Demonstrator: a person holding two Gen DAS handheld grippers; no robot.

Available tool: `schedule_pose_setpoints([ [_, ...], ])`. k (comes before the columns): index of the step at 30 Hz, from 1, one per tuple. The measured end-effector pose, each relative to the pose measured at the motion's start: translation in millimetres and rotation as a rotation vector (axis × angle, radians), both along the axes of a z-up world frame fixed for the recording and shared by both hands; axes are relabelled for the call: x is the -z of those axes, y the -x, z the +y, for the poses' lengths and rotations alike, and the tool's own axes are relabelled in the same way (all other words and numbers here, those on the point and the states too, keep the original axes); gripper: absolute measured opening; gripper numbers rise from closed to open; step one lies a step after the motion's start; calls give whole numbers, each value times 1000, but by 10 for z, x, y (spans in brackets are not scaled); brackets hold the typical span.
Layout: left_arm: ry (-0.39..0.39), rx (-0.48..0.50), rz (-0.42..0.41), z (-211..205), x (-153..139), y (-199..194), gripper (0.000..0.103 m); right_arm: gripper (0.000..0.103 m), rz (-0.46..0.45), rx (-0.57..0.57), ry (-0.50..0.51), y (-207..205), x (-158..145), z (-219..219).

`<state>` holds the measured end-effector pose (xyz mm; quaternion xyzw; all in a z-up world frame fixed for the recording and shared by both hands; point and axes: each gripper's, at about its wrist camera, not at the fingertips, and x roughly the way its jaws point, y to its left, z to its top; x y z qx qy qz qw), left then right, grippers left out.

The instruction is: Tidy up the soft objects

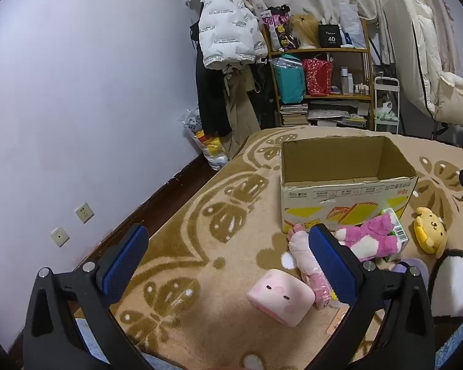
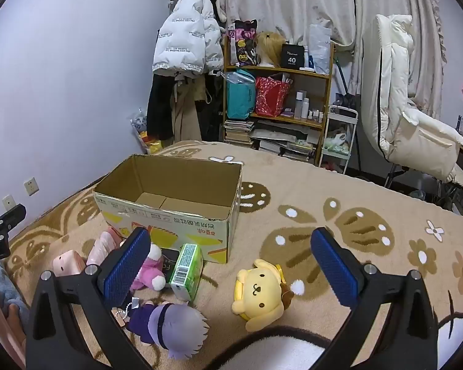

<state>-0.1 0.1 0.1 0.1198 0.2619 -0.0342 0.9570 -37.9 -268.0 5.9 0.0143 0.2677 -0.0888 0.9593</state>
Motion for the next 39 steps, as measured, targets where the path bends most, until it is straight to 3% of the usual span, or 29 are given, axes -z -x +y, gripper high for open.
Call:
schedule_pose_setpoints([
  [6, 17, 4, -39, 20, -21, 106, 103, 103, -8, -1, -5, -1, 2, -6],
  [21, 22, 2, 12, 35, 7, -22, 103, 103, -3, -1, -5, -2, 3, -7],
  [39, 5, -8, 1, 15, 16, -4, 103, 103, 2, 1, -6, -2, 10, -5],
])
